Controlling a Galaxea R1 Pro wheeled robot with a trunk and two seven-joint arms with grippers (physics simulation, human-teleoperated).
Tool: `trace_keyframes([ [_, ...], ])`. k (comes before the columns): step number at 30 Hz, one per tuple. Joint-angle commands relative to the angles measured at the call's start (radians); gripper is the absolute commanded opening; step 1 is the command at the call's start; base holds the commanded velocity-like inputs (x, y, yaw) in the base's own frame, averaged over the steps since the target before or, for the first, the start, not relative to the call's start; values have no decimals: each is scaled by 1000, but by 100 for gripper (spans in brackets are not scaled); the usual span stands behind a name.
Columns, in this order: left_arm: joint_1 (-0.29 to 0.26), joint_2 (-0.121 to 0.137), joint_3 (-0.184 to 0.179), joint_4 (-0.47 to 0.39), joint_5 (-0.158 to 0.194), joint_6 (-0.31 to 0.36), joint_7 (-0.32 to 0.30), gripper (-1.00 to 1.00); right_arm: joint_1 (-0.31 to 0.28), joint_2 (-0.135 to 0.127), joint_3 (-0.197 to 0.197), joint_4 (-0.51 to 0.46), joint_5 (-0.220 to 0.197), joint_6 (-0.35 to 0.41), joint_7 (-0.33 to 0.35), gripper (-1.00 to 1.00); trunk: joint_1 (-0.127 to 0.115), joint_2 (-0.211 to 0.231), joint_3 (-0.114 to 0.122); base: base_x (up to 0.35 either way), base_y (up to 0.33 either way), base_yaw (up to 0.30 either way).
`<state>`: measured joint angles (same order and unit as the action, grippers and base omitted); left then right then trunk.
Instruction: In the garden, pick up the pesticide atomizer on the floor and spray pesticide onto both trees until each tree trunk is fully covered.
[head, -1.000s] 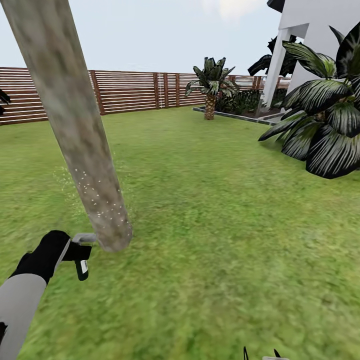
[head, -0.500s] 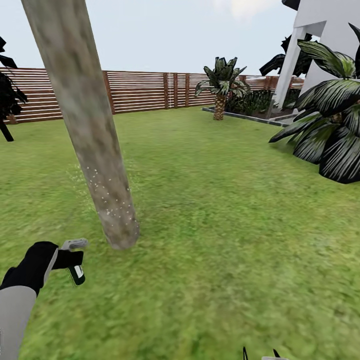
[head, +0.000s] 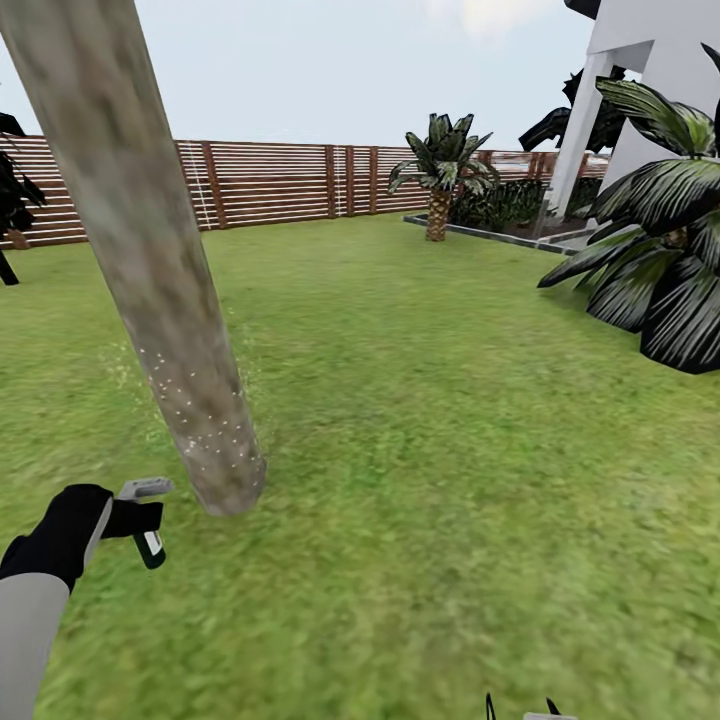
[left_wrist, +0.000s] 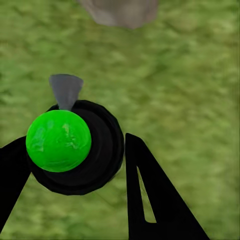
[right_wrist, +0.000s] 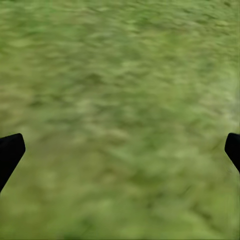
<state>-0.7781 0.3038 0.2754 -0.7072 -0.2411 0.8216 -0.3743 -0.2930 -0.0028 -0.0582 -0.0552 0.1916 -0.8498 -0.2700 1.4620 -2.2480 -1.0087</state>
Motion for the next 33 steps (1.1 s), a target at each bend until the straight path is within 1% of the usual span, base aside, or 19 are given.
trace_keyframes([
  [1, 0, -1, -1, 0, 0, 0, 0, -100, 0, 0, 0, 0, 0, 0, 0, 100, 0, 0, 0, 11, -2, 0],
  [3, 1, -5, -4, 4, 1, -1, 1, -100, 0, 1, 0, 0, 0, 0, 0, 100, 0, 0, 0, 5, -1, 45],
  [6, 0, -9, -5, 6, 5, -1, 2, -100, 0, 1, 0, 0, 0, 0, 0, 100, 0, 0, 0, 1, 0, 225],
  [9, 0, -11, -5, 6, 8, -2, 1, -100, 0, 1, 0, 0, 0, 0, 0, 100, 0, 0, 0, 0, 0, 264],
  [13, 0, -11, -5, 2, 8, -2, 1, -100, 0, -2, -1, 0, -1, -1, -1, 100, 0, 0, 0, 4, -33, 65],
  [24, 0, -11, -5, -1, 8, -2, 2, -100, 0, -1, -1, 0, -1, 0, 0, 100, 0, 0, 0, 5, -262, 1],
  [33, 0, -11, -4, -1, 8, -2, 2, -100, 0, 0, 0, 0, -1, 0, 0, 100, 0, 0, 0, 120, -272, 9],
])
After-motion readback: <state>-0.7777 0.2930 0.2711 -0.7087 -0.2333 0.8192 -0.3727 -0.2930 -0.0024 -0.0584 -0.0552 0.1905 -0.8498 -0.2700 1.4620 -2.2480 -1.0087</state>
